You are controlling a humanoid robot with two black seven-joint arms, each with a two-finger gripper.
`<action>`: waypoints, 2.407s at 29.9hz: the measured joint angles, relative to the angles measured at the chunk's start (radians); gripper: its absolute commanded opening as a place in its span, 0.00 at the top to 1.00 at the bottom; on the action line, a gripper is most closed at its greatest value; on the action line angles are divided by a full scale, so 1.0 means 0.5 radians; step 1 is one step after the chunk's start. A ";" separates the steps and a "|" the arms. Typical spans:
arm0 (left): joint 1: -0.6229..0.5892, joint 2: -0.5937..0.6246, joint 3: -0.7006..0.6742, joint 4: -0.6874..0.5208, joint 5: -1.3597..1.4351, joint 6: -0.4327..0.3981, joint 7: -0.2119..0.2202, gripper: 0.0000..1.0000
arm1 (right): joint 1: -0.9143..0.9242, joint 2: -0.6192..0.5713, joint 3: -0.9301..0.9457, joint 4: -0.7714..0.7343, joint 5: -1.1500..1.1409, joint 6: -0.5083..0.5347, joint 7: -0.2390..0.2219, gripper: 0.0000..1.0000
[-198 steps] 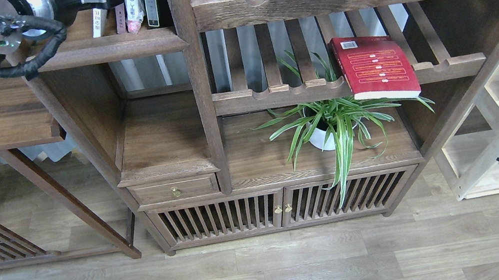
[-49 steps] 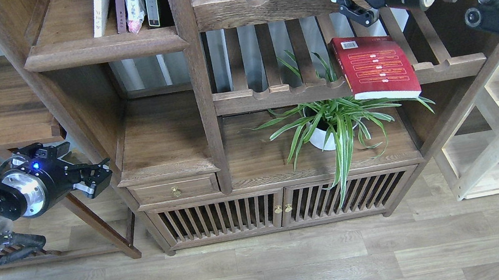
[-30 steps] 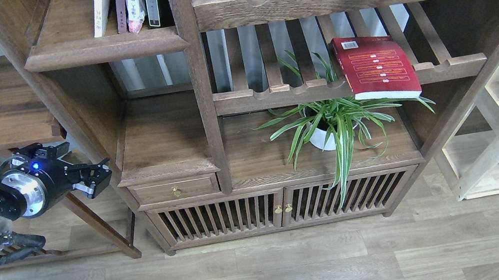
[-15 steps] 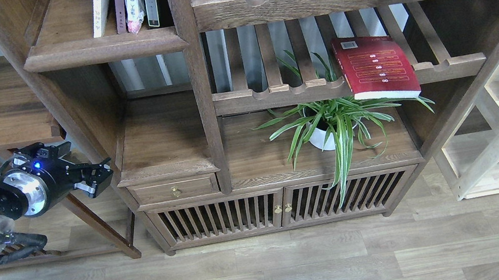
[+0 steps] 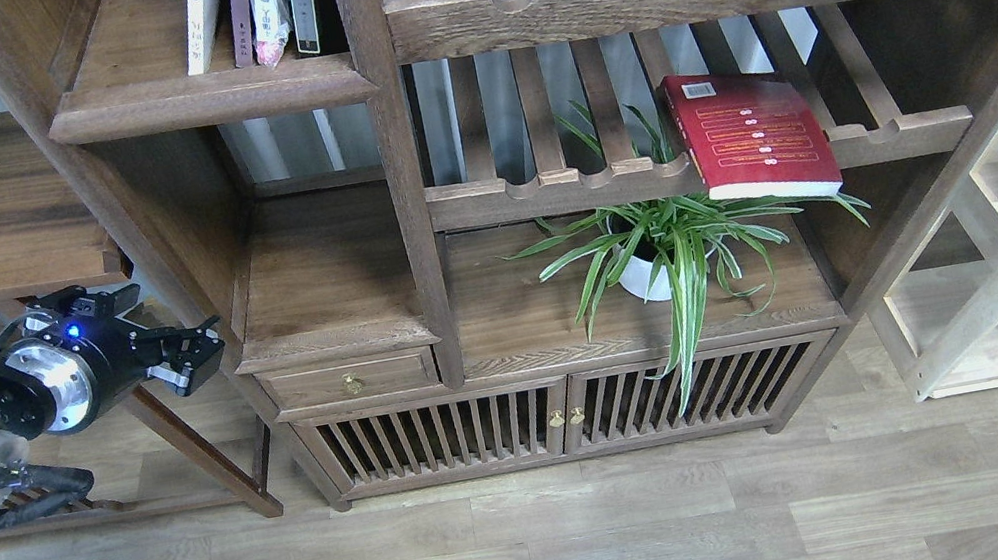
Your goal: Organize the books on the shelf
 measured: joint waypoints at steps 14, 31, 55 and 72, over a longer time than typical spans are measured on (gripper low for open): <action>-0.002 -0.099 0.002 0.071 0.000 0.000 0.003 0.16 | 0.048 -0.468 0.091 0.028 0.008 0.493 0.000 0.99; 0.001 -0.124 0.002 0.096 0.000 0.000 0.003 0.16 | 0.156 -0.584 -0.020 0.029 -0.028 0.874 0.000 0.98; 0.002 -0.205 -0.003 0.123 0.001 0.000 -0.004 0.16 | 0.149 -0.584 -0.837 0.025 -0.477 0.874 0.000 0.98; -0.006 -0.394 0.022 0.175 0.001 -0.018 -0.005 0.14 | -0.045 -0.104 -0.951 0.029 -0.386 0.593 0.000 0.98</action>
